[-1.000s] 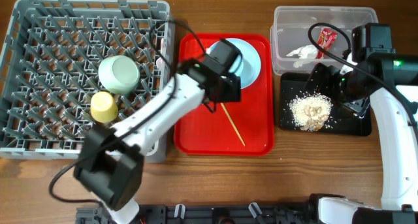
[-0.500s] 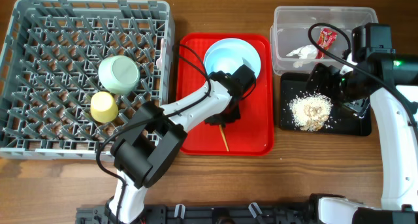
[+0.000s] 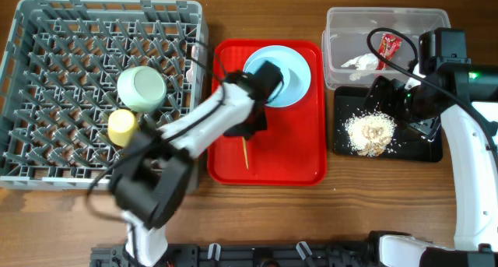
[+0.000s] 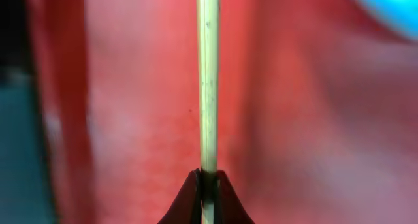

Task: Sort waste into correct bins and load items into the dishwasher rack

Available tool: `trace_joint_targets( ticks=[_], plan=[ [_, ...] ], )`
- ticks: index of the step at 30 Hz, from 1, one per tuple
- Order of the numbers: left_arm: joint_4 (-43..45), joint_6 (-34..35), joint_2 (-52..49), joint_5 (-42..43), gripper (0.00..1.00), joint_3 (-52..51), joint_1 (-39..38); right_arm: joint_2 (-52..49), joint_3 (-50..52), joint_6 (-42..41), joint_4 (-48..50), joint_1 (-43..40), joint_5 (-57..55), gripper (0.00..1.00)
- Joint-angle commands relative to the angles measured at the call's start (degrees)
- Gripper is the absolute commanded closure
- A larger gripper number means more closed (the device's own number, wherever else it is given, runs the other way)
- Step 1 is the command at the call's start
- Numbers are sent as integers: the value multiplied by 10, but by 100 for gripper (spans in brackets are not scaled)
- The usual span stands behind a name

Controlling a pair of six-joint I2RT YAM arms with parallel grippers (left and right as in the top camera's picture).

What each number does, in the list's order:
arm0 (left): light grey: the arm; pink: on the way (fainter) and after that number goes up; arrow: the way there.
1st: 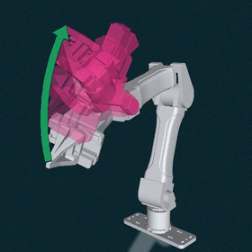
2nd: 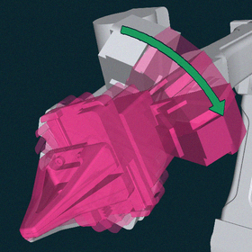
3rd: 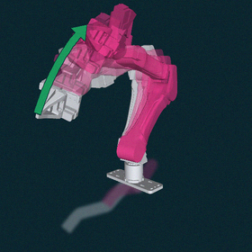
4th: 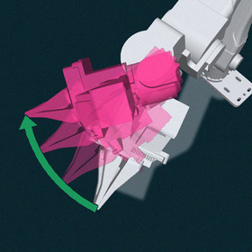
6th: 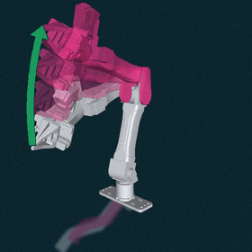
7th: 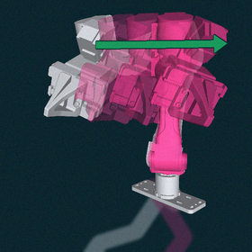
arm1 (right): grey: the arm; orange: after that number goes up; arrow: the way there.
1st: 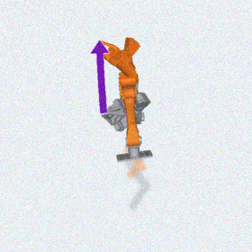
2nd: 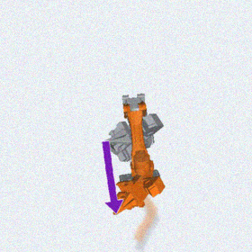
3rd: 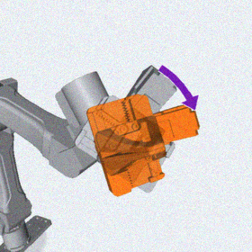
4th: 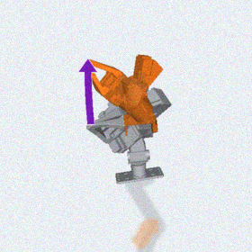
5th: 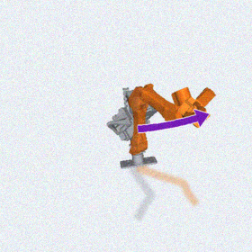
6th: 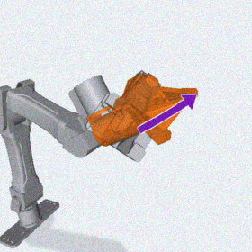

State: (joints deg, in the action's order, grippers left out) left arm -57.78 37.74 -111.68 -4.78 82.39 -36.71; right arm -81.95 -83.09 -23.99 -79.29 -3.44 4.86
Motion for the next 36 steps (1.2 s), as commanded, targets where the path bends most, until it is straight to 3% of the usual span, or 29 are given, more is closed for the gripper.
trace_joint_targets(
  ticks=[1,4,7,12,13,14,15,16,21,24,27,31,36],
  plan=[
    [-2,-197,122,-21,96,9,40,8,-13,-2,-1,-1,-3,0],
    [3,-277,181,-48,96,9,103,8,-13,-2,-1,-1,-3,0],
    [9,-355,173,-47,96,8,169,8,-13,-2,-1,-1,-3,0],
    [33,-360,130,-45,95,8,228,8,-13,-2,-1,-1,-3,0],
    [35,-358,119,-45,91,8,236,8,-13,-1,-1,-1,-3,0],
    [35,-358,115,-45,78,8,239,8,-13,-2,-1,-1,-3,0],
    [35,-358,113,-45,53,8,242,8,-13,-2,-1,-1,-3,0],
    [36,-358,113,-45,45,8,241,8,-13,-2,-1,-1,-3,0],
    [38,-341,114,-44,37,9,241,8,-13,-2,-1,-1,-3,0],
    [83,-339,128,93,24,26,196,8,-13,-2,5,-1,-3,0],
    [189,-341,114,107,16,26,125,8,-13,-2,5,-1,-3,0],
    [298,-343,55,108,14,26,61,8,-13,-2,5,-1,-3,0],
    [359,-343,-36,107,20,26,5,8,-13,-2,4,-1,-3,0]
  ],
)
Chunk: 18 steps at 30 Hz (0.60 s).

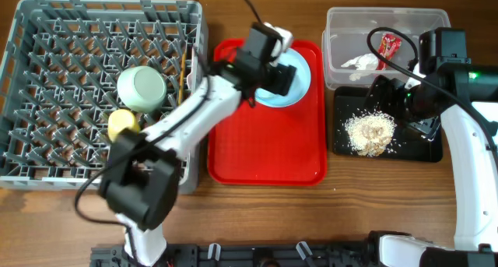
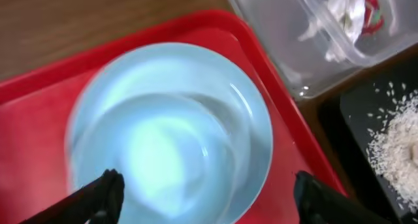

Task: Sort waste into correct bins and load items into the dishwasher rack
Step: 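Grasp the blue bowl with the left gripper and place it in rack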

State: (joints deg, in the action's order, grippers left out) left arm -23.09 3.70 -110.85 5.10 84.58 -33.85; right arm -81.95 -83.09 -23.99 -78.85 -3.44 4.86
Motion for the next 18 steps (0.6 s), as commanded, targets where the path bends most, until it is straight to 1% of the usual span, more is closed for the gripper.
trace_joint_targets(
  ticks=[1,4,6,8,9,10,11,13,16,18],
  plan=[
    [12,-3,-64,8,23,4,-32,8,-13,-2,-1,-1,-3,0],
    [0,-3,-90,-20,43,4,-43,8,-13,-1,-1,-1,-3,0],
    [-8,-3,-92,-28,49,4,-43,8,-13,-2,-1,-1,-3,0],
    [-12,-3,-100,-57,55,4,-43,8,-13,-2,-1,-1,-3,0],
    [-18,-3,-104,-56,64,4,-43,8,-13,-2,-1,-1,-3,0],
    [-23,-3,-107,-57,76,4,-43,8,-13,-2,-1,-1,-3,0],
    [-24,-3,-106,-57,96,4,-43,8,-13,-2,-1,-1,-3,0],
    [-29,-3,-97,-56,96,4,-43,8,-13,-2,-2,-1,-3,0],
    [-49,-3,-50,-56,96,4,-43,8,-13,0,-3,-1,-3,0],
    [-88,-3,24,-56,96,4,-32,8,-13,0,-3,-1,-3,0]
  ],
)
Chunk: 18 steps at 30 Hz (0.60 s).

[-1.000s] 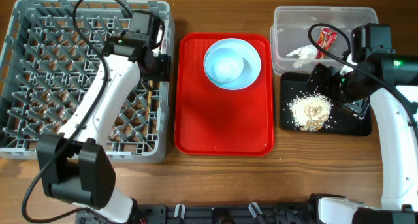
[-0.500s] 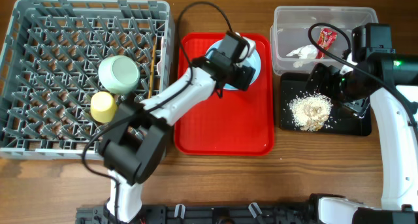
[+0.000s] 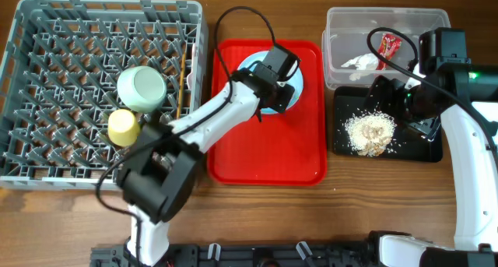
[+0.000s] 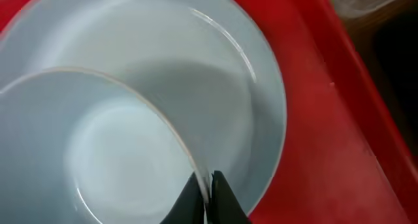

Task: Sort waste into correct bins and load items into the dishwasher rack
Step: 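Grasp the blue bowl with the left gripper and place it in rack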

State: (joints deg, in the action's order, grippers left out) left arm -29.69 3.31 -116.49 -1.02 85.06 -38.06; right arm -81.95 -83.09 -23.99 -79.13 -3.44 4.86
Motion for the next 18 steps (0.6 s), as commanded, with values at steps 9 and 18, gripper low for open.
trace_joint_targets(
  ticks=[9,18],
  plan=[
    [-54,1,219,422,96,-1,313,8,-13,0,0,-1,-3,0],
    [77,40,62,757,96,-1,515,8,-13,0,0,-1,-3,0]
  ],
)
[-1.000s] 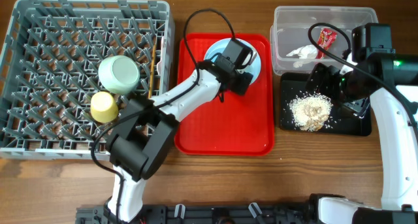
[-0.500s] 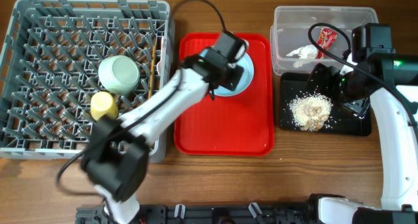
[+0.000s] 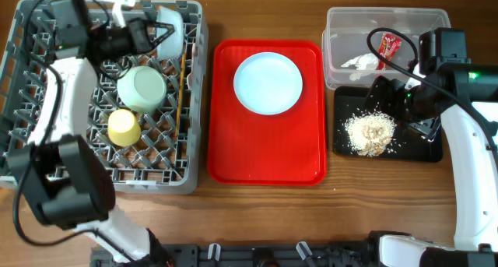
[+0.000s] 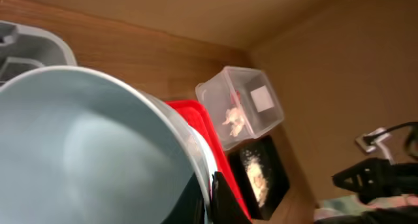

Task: Sort waste into correct bins and load items into the dishwasher rack
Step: 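Grasp the blue bowl with the left gripper and place it in rack, then grasp the light-blue plate edge with the left gripper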

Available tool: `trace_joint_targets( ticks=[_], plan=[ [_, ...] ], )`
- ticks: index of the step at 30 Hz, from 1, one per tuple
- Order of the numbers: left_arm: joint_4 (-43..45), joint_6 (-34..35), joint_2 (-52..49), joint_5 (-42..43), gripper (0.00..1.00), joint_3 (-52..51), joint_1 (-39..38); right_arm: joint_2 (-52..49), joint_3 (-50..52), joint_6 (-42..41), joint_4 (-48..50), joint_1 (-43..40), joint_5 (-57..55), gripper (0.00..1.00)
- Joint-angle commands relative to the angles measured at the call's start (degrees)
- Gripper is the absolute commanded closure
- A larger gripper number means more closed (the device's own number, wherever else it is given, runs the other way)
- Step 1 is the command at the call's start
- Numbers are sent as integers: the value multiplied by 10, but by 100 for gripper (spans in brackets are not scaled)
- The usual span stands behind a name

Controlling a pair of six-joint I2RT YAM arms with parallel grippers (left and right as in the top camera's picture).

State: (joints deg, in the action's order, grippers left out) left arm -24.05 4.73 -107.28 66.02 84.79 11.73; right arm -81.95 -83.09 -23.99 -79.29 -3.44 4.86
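Note:
My left gripper [image 3: 158,29] is shut on the rim of a pale blue bowl [image 3: 172,29], held on its side over the far right corner of the grey dish rack [image 3: 27,142]. In the left wrist view the bowl [image 4: 85,145] fills the left half, and the gripper [image 4: 210,199] pinches its rim at the bottom. A pale blue plate [image 3: 268,82] lies on the red tray [image 3: 264,154]. A wooden chopstick [image 3: 180,88] rests in the rack. My right gripper [image 3: 387,94] hovers at the black bin [image 3: 424,150]; its jaws are too dark to read.
A green cup [image 3: 142,88] and a yellow cup [image 3: 123,127] sit in the rack. The clear bin [image 3: 342,26] at the back right holds paper and a red wrapper. Rice crumbs [image 3: 369,132] lie in the black bin. A cable loops over the clear bin.
My left gripper was shut on the bowl's rim on the plate. It now holds the bowl over the rack's far right corner, and the plate lies bare on the tray. The right arm is unmoved.
First my left gripper held the chopstick over the red tray. Then the chopstick lay in the rack and the gripper was open above the bowl. It then shut on the bowl's rim, and now holds the bowl over the rack.

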Motion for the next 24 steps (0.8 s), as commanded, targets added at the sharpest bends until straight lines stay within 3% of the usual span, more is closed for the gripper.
trace_joint_targets(
  ticks=[1,4,11,13,17,21,24],
  plan=[
    [43,37,-50,111,96,2,28,8,-13,0,1,-1,-3,0],
    [123,98,-100,183,96,2,37,8,-13,-1,1,-1,-3,0],
    [159,109,-143,177,92,2,72,8,-13,0,-4,-1,-4,0],
    [151,113,-147,145,45,2,106,8,-13,0,-7,-1,-4,0],
    [157,188,-146,141,4,2,189,8,-13,0,-8,-1,-4,0],
    [152,215,-121,170,0,2,238,8,-13,0,-7,-1,-4,0],
    [121,214,-70,120,0,2,228,8,-13,0,-7,-1,-4,0]
  ],
)
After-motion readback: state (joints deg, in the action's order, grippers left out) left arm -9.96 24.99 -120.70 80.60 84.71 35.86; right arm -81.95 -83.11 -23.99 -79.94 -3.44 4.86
